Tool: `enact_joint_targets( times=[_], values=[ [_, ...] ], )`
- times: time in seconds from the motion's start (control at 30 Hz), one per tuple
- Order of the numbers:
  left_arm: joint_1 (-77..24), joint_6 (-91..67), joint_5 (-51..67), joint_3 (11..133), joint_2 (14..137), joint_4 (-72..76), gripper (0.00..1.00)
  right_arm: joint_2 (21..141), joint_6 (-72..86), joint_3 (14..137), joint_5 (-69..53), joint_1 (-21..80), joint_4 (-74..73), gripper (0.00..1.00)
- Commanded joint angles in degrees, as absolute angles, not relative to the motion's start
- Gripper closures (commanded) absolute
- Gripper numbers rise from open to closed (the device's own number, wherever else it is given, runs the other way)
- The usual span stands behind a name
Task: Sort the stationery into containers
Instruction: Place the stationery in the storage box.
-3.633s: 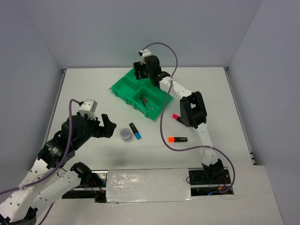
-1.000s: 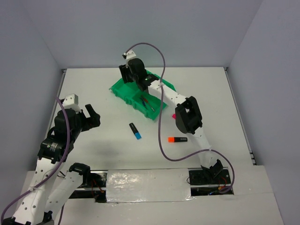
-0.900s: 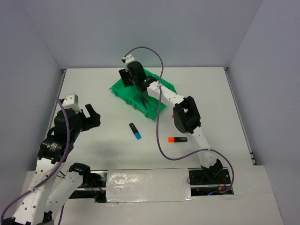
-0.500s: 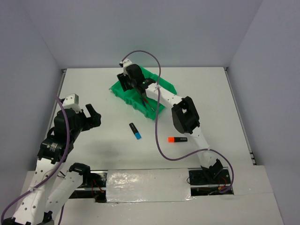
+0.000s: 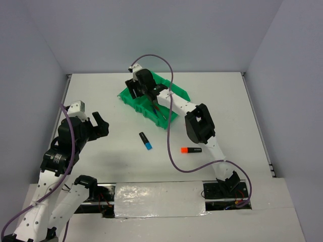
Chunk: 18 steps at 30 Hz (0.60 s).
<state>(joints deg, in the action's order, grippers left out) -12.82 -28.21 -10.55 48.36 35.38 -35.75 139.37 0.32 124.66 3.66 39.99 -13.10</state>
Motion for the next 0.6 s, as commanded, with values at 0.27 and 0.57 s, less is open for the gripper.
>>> enact_joint_targets(
  times=[0.27, 0.57],
  values=[
    [-12.4, -26.5, -10.2, 47.9, 34.8, -33.7, 0.01, 136.0, 1.1, 123.6, 2.9, 40.4, -12.3, 0.13],
    [-12.4, -27.2, -12.3, 48.3, 34.8, -34.4, 0.01, 112.9, 1.2, 110.2, 1.7, 43.5, -15.0, 0.02]
  ],
)
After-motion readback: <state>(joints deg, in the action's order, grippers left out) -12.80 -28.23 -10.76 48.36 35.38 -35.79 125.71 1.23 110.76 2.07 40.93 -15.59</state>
